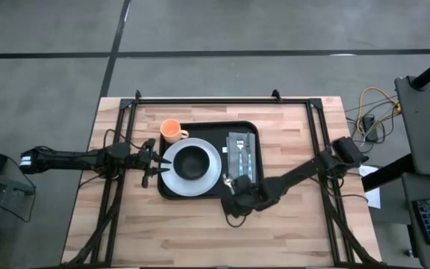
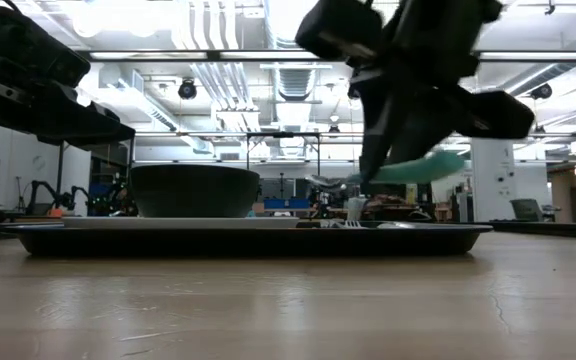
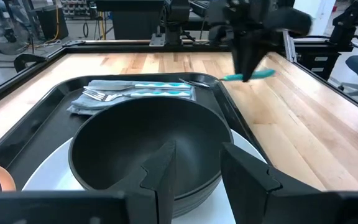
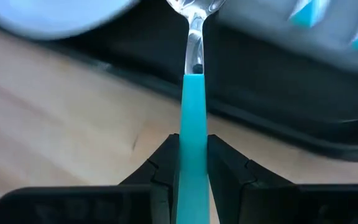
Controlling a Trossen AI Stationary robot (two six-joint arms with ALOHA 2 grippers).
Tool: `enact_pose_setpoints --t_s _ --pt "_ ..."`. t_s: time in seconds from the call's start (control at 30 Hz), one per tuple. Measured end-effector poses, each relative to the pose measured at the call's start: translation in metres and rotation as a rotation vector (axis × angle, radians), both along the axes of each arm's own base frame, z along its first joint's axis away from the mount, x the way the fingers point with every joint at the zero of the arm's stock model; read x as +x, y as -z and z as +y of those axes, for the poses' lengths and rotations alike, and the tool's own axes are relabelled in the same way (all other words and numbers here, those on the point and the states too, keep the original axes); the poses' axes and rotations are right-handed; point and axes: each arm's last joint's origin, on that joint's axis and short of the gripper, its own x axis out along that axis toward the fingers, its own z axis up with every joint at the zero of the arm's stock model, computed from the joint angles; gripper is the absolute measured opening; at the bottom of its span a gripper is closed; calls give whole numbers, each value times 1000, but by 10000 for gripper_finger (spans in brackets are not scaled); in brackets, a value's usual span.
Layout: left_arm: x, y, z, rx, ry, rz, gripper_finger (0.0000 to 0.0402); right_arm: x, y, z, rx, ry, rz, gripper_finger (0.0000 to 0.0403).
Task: Set up tray
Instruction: Put the blue spoon on the gray napkin
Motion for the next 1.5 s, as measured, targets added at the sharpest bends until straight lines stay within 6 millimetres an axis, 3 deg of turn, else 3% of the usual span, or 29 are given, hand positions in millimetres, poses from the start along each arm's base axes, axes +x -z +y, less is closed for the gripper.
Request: enact_pose_setpoints --t_s 0.3,0.83,1.23,1.5 --pt "0 0 0 0 0 0 105 13 -11 -40 5 169 32 53" --pt "0 0 0 0 0 1 105 18 5 -107 -79 278 60 53" --pt "0 0 0 0 0 0 105 29 31 -127 -103 277 103 53" --pt "0 0 0 0 0 1 105 29 33 -134 -106 283 110 53"
